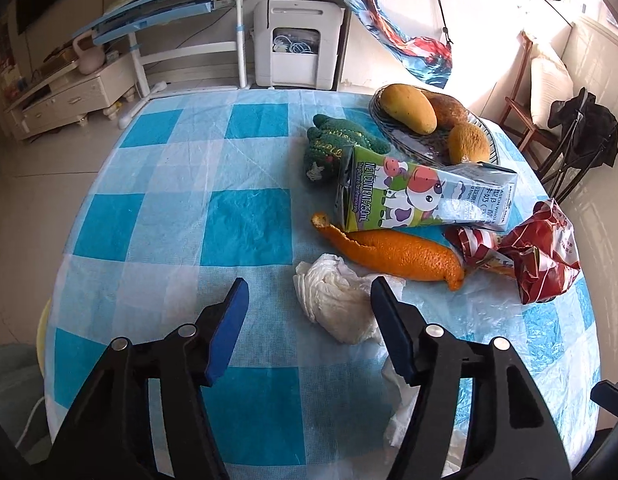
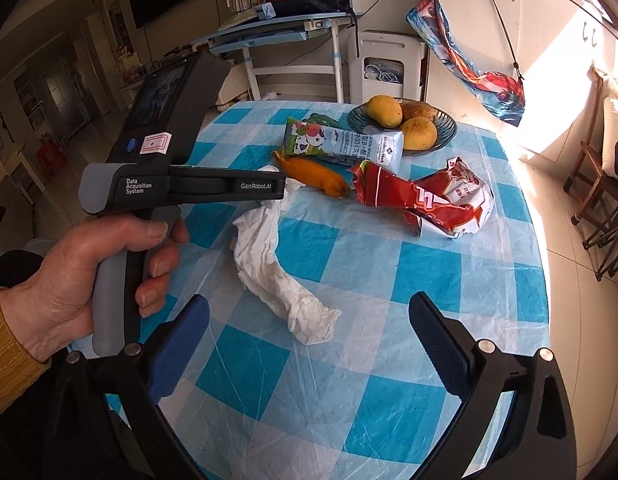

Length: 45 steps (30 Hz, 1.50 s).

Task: Collect trash
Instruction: 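Close the left tool on the white crumpled tissue and lift it, then grasp the long orange peel with the right tool and lift it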

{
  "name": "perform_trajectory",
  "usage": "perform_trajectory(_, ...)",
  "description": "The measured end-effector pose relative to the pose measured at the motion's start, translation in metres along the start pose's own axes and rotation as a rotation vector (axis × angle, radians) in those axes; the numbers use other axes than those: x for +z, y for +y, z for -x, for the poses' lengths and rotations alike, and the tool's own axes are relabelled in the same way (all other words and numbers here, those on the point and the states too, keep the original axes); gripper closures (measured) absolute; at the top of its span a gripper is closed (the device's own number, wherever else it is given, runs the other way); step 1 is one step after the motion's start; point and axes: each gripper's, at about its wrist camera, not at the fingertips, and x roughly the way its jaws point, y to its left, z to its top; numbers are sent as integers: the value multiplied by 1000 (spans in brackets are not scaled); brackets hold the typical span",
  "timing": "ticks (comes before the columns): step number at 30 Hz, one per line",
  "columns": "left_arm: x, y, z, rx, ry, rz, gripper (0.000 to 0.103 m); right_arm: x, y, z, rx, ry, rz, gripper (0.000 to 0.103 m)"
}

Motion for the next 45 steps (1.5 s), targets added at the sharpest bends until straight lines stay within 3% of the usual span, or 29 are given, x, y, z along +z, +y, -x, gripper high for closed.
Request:
perform_trajectory(2, 0, -4, 1, -43, 1, -16, 70, 0, 4, 0, -7, -5, 19, 7)
perform_trajectory(6, -8, -2, 12, -56, 7, -45, 76, 0, 7, -2, -20, -4, 42, 7)
perform_trajectory(17, -62, 69, 70, -104, 46, -2, 77, 2, 17, -5, -14, -14, 59, 7)
perform_trajectory(23, -86, 77, 78, -76, 51, -23, 72, 5, 7, 0, 1, -46, -23, 7)
perform_trajectory(29, -93, 81, 78, -110, 33, -5, 72, 23, 6, 5, 45, -116, -26, 7)
perform_trajectory(34, -95, 81, 78, -140, 36, 1, 73, 58, 22, -32, 31, -72, 113, 8)
perform_trajectory(38, -94, 86, 78, -152, 44, 17, 73, 83, 33, -75, 14, -6, 212, 19)
perform_trajectory(45, -92, 87, 74, -155, 48, 24, 72, 110, 27, -128, -38, 81, 235, 26)
